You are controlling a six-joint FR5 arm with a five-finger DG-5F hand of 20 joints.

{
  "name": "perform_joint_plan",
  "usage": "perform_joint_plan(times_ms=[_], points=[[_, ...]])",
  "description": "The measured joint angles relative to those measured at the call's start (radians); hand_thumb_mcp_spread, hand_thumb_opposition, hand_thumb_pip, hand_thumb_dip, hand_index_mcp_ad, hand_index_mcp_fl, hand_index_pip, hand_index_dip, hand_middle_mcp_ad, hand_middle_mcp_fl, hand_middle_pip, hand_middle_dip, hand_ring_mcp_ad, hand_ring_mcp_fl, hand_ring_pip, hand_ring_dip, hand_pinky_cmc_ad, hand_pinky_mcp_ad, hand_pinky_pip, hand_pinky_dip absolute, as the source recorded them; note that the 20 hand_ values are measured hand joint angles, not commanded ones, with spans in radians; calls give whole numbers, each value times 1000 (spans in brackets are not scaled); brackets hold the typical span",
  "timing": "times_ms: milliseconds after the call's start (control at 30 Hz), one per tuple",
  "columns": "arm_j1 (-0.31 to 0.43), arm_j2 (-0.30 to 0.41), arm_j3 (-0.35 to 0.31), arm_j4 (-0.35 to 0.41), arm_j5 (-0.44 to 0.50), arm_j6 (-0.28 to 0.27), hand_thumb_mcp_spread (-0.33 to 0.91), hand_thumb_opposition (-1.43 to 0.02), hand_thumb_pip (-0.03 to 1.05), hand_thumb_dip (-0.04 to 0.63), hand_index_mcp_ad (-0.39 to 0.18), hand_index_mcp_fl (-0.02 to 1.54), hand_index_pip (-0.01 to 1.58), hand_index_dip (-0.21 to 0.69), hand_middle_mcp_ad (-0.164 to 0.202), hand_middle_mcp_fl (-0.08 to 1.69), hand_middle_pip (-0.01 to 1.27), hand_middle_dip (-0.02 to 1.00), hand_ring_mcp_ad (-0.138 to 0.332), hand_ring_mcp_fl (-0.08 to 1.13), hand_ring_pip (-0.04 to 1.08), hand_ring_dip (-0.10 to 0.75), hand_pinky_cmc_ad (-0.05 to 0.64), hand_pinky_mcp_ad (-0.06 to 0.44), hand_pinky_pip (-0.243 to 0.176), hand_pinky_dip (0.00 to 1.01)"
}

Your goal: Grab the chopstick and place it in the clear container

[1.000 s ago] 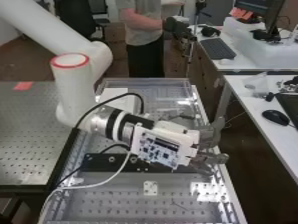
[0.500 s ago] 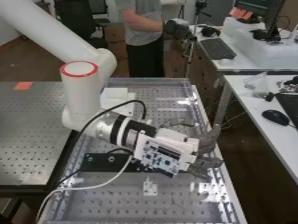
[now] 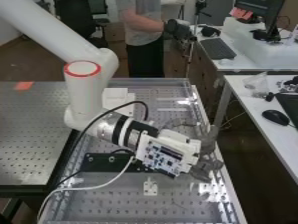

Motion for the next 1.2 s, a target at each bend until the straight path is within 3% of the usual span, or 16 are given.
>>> perform_joint_plan(times_ms=[267, 467, 633, 1200], points=[[-2, -13, 29, -21, -9, -17, 527, -822, 461, 290, -218, 590, 740, 243, 44, 838, 161, 721, 70, 330, 89, 407, 410, 258, -65, 126], [-3, -21, 34, -20, -8, -2, 564, -813, 461, 276, -218, 590, 757, 243, 45, 843, 166, 717, 70, 365, 82, 431, 414, 258, -51, 131], [-4, -24, 34, -25, -4, 0, 562, -805, 461, 276, -218, 579, 761, 243, 42, 894, 243, 717, 72, 407, 101, 466, 405, 257, -51, 131], [-8, -32, 36, -31, 2, 6, 565, -810, 468, 276, -218, 634, 822, 243, 45, 874, 311, 717, 68, 417, 98, 463, 414, 257, -52, 131]])
